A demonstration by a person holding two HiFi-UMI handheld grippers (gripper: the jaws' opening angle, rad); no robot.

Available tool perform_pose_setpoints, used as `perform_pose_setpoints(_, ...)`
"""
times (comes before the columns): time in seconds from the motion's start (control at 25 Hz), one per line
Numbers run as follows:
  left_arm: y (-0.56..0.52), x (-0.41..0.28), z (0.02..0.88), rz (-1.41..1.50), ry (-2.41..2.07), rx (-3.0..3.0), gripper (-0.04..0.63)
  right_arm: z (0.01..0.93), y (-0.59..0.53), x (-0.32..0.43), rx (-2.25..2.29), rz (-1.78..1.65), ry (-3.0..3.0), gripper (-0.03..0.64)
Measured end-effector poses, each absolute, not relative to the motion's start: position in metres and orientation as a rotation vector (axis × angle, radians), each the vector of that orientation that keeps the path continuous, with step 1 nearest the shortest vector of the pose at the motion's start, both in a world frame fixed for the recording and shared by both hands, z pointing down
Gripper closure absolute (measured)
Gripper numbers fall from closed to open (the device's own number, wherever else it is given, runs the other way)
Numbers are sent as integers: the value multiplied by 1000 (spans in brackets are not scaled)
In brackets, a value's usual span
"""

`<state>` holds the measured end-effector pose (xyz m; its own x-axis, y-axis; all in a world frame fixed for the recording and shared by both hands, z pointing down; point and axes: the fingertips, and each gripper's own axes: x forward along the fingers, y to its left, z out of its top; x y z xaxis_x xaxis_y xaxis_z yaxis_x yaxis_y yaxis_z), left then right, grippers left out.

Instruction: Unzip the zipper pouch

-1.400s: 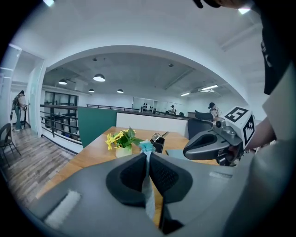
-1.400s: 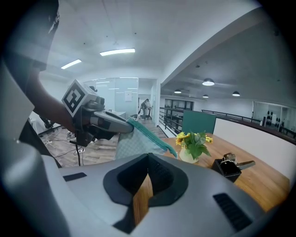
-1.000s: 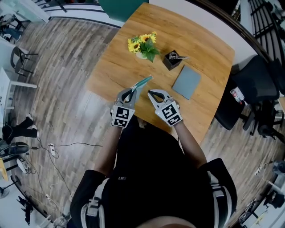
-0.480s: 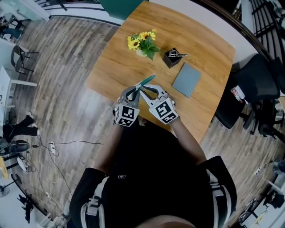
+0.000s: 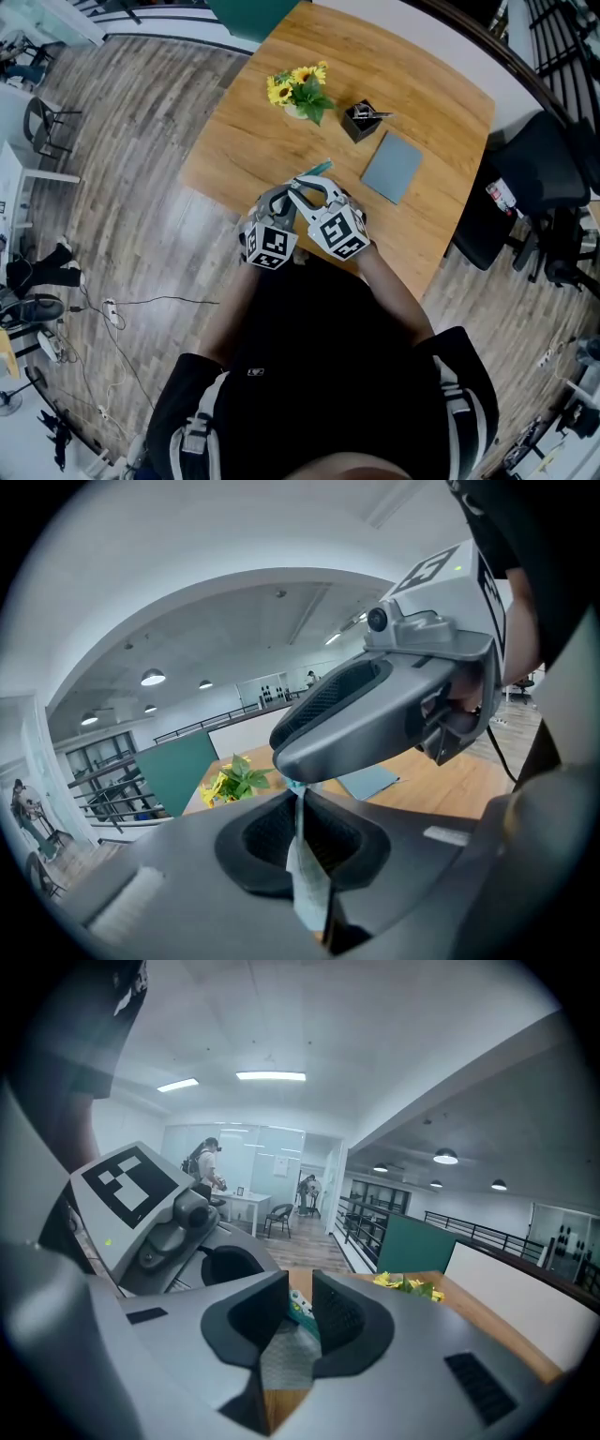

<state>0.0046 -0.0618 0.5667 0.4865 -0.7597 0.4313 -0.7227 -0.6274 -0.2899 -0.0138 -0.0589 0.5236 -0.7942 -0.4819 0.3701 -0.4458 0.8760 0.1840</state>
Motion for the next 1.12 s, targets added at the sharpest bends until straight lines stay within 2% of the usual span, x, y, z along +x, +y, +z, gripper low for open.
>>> perform_pose_setpoints(0.4,-61,2,567,-813,1336,-2649,584,522,-61,-9,722,-121,-2640,548)
perform_pose_setpoints(0.6,-62,-1,562,-802,1349,-2635,584,523,-62,-5,734,-103,-2643,594)
perform_pose_setpoints(1.12,-61,2,560,-765,1363,-2672,584,525,-63,-3,715,2,-2687,609)
